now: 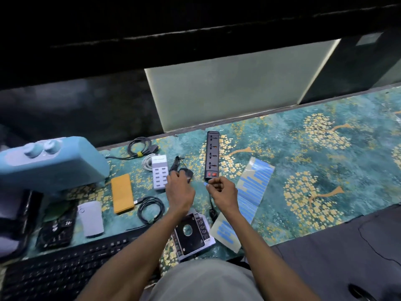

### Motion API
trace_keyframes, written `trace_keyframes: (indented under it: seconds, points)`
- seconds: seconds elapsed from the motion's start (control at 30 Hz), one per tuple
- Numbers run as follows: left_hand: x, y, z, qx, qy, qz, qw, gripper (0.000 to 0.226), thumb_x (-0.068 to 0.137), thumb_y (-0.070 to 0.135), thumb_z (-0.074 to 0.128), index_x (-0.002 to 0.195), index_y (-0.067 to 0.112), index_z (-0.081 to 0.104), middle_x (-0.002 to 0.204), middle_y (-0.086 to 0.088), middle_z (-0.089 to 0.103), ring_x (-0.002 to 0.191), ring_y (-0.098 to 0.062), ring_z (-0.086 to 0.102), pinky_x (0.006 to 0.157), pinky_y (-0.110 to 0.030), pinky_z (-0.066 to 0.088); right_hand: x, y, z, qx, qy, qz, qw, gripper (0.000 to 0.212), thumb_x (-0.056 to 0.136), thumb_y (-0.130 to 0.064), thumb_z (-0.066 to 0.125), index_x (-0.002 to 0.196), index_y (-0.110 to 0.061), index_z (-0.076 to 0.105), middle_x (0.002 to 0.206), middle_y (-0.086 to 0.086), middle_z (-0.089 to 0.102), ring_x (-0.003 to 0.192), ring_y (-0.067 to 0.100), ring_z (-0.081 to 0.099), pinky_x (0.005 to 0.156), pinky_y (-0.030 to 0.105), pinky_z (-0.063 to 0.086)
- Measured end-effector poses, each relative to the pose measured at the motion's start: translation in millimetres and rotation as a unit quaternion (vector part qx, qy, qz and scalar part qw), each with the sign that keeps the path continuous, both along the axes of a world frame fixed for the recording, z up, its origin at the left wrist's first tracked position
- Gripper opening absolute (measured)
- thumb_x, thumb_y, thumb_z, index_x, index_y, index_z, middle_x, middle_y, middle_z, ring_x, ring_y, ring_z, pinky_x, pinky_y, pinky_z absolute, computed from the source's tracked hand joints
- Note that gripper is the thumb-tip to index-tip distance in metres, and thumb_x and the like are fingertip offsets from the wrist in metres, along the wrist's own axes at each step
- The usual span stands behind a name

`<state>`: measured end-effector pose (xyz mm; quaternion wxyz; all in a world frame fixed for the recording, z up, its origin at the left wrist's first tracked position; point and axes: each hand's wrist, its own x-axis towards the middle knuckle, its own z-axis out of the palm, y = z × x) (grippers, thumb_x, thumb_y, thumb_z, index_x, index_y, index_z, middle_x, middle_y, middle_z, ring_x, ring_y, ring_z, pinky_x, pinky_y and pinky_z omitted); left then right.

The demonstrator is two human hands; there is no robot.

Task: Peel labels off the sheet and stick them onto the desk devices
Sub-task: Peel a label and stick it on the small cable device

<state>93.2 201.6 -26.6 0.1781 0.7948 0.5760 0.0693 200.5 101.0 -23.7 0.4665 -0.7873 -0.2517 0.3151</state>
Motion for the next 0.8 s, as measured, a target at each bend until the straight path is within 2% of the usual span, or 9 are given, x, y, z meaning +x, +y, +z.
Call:
trace_keyframes:
  seconds: [0.1,0.27,0.33,0.4,0.47,0.57,0.6,0.67,0.8]
  points:
    - [-12,20,-1,-0.038,0.099,-0.034,0.994,0.055,0.089,0.039,0.067,0.132,0.012,0.045,0.132,-0.016,0.047,0.120,-0.034,0.045,0.093,-0.044,0.046,-11,15,0,0.006,0.020,0.031,0.999,0.011,0.094,-0.022,0.074,0.102,-0.015,0.072,0.092,0.002,0.071,0.089,0.019,0.068,0.082,0.039,0.059]
    - [-3,29,-10,-0.068,0.116,-0.067,0.989,0.065,0.086,0.043,0.071,0.133,0.008,0.045,0.132,-0.018,0.050,0.124,-0.034,0.045,0.096,-0.042,0.046,-15,29,2,0.003,0.031,0.038,0.999,0.001,0.092,-0.018,0.075,0.093,-0.018,0.074,0.083,0.001,0.071,0.082,0.019,0.070,0.076,0.041,0.062]
    - [-4,32,-14,-0.090,0.058,-0.052,0.993,0.061,0.085,0.042,0.069,0.130,0.007,0.048,0.128,-0.017,0.054,0.118,-0.034,0.050,0.090,-0.042,0.047,-12,31,1,0.004,0.046,0.024,0.999,0.001,0.092,-0.017,0.075,0.091,-0.018,0.074,0.084,0.004,0.072,0.082,0.022,0.070,0.075,0.041,0.062]
    - [-4,35,-10,-0.178,-0.093,0.016,0.979,0.054,0.083,0.043,0.060,0.123,0.007,0.057,0.121,-0.012,0.060,0.110,-0.034,0.055,0.086,-0.042,0.047,-9,32,2,0.008,0.073,-0.002,0.997,0.001,0.092,-0.017,0.074,0.092,-0.016,0.074,0.085,0.007,0.073,0.082,0.025,0.070,0.073,0.040,0.061]
    - [-5,35,1,-0.311,-0.281,0.123,0.900,0.038,0.084,0.040,0.050,0.098,0.009,0.065,0.100,-0.013,0.065,0.091,-0.030,0.059,0.077,-0.044,0.050,-8,33,3,0.011,0.119,-0.033,0.992,0.004,0.094,-0.015,0.072,0.094,-0.012,0.074,0.088,0.010,0.073,0.083,0.025,0.070,0.069,0.035,0.058]
    - [-17,32,8,-0.513,-0.496,0.242,0.657,0.043,0.093,0.029,0.038,0.099,-0.005,0.064,0.085,-0.024,0.064,0.069,-0.030,0.055,0.064,-0.037,0.046,-12,35,8,0.014,0.195,-0.051,0.979,0.006,0.095,-0.012,0.071,0.095,-0.006,0.073,0.090,0.010,0.072,0.079,0.021,0.068,0.063,0.030,0.055]
    - [-22,30,9,-0.535,-0.532,0.254,0.605,0.048,0.095,0.028,0.034,0.102,-0.010,0.063,0.082,-0.025,0.065,0.068,-0.031,0.053,0.064,-0.037,0.044,-13,35,10,0.015,0.213,-0.045,0.976,0.006,0.094,-0.011,0.072,0.094,-0.005,0.072,0.087,0.010,0.071,0.076,0.020,0.067,0.062,0.030,0.055]
    - [-27,27,7,-0.537,-0.551,0.267,0.580,0.048,0.094,0.026,0.032,0.095,-0.010,0.064,0.075,-0.022,0.066,0.067,-0.032,0.052,0.065,-0.038,0.043,-16,35,11,0.016,0.233,-0.018,0.972,0.003,0.091,-0.007,0.073,0.091,-0.005,0.074,0.082,0.010,0.071,0.073,0.021,0.066,0.064,0.031,0.056]
    - [-23,23,3,-0.521,-0.522,0.288,0.611,0.038,0.091,0.027,0.034,0.078,0.004,0.061,0.070,-0.015,0.060,0.064,-0.027,0.048,0.065,-0.033,0.041,-15,33,12,0.019,0.234,0.027,0.972,0.003,0.085,-0.004,0.079,0.088,-0.004,0.077,0.076,0.012,0.074,0.066,0.022,0.067,0.059,0.028,0.056]
